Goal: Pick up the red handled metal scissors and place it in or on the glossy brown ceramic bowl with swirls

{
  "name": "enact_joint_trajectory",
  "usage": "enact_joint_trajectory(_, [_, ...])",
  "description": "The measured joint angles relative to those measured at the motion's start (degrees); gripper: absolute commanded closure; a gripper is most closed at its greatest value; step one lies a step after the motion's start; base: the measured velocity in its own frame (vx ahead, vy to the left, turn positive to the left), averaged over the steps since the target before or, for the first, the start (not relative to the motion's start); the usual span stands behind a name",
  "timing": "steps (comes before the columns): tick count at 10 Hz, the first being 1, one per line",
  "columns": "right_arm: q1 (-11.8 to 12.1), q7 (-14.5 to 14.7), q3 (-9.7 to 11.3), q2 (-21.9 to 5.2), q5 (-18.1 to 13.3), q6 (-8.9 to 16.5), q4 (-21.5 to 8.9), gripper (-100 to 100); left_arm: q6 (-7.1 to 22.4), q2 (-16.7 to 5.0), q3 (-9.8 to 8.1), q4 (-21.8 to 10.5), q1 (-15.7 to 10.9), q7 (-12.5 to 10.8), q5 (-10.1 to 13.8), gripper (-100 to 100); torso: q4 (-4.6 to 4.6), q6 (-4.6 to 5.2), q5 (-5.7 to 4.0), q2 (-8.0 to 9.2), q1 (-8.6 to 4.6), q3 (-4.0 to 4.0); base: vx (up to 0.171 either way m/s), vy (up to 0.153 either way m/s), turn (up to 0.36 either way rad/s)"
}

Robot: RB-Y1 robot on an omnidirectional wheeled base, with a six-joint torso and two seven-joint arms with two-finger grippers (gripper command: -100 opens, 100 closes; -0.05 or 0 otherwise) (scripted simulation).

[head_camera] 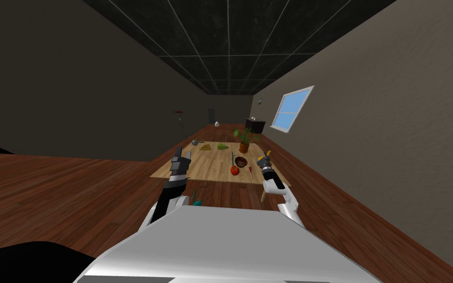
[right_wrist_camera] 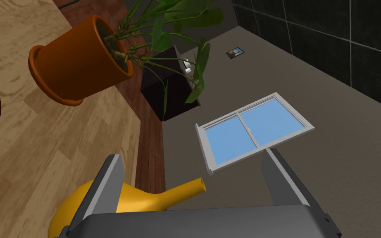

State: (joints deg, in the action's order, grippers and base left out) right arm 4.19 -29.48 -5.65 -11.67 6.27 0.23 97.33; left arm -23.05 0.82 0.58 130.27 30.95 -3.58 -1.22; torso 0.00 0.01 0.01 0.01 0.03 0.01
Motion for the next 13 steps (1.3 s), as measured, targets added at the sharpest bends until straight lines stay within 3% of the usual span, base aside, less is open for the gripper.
enact_joint_trajectory(7, [-8.27, -7.7, -1.78, -0.52, 2.99, 8.25, -11.5, -100, 0.0, 0.0, 0.0, 0.0, 0.0, 0.0, 0.0, 0, -0.01, 0.0, 0.0, -0.05, 0.01, -0.03, 0.0, 0.01, -0.028])
enact_joint_trajectory(8, [-8.45, -8.6, -1.85, -0.5, 3.32, 9.16, -12.56, -100, 0.0, 0.0, 0.0, 0.0, 0.0, 0.0, 0.0, 0, -0.01, 0.01, 0.0, -0.04, 0.0, -0.02, 0.003, 0.011, -0.046])
enact_joint_trajectory(11, [-12.65, -11.99, -2.57, -0.88, 4.88, 12.98, -17.73, -100, 0.0, 0.0, 0.0, 0.0, 0.0, 0.0, 0.0, 0, -0.01, 0.0, 0.0, -0.06, 0.0, -0.03, 0.005, 0.01, -0.028])
enact_joint_trajectory(13, [-13.57, -13.13, -2.82, -0.71, 5.14, 14.32, -20.13, -100, 0.0, 0.0, 0.0, 0.0, 0.0, 0.0, 0.0, 0, -0.01, 0.0, 0.0, -0.03, -0.01, -0.02, 0.002, 0.005, -0.016])
